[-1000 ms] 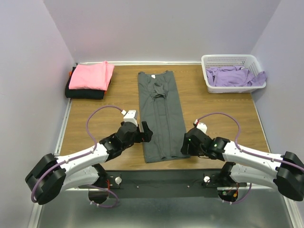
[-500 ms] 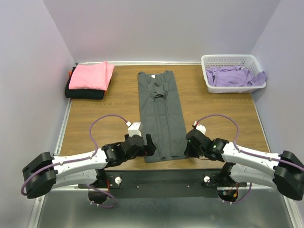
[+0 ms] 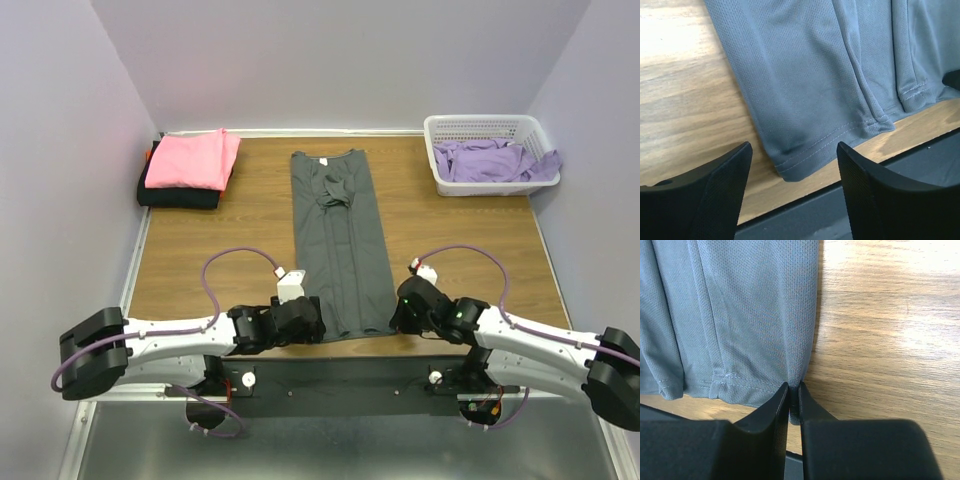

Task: Fold and stack the t-shirts
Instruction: Fold the tshirt

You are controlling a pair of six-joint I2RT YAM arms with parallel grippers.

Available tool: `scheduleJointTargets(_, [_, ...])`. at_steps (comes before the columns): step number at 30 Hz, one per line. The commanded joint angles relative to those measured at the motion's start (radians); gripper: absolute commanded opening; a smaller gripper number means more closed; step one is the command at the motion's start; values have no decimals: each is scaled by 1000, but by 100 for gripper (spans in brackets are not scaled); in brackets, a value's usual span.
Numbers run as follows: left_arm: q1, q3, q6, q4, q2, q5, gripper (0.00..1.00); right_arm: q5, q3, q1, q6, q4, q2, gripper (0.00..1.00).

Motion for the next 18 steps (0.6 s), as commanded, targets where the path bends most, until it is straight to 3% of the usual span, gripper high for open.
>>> scheduleJointTargets(1, [-16,42,-51,-78,22,-37,73,-20,-22,6,2,5,-31,19])
scheduleJointTargets(9, [-27,69,-82,-102,94,-31,47,-34,-31,6,-11,17,-54,20])
scheduleJointTargets(18, [-62,92,-121,-130,162,-8,42,-42,-37,8,-16,19,-72,20])
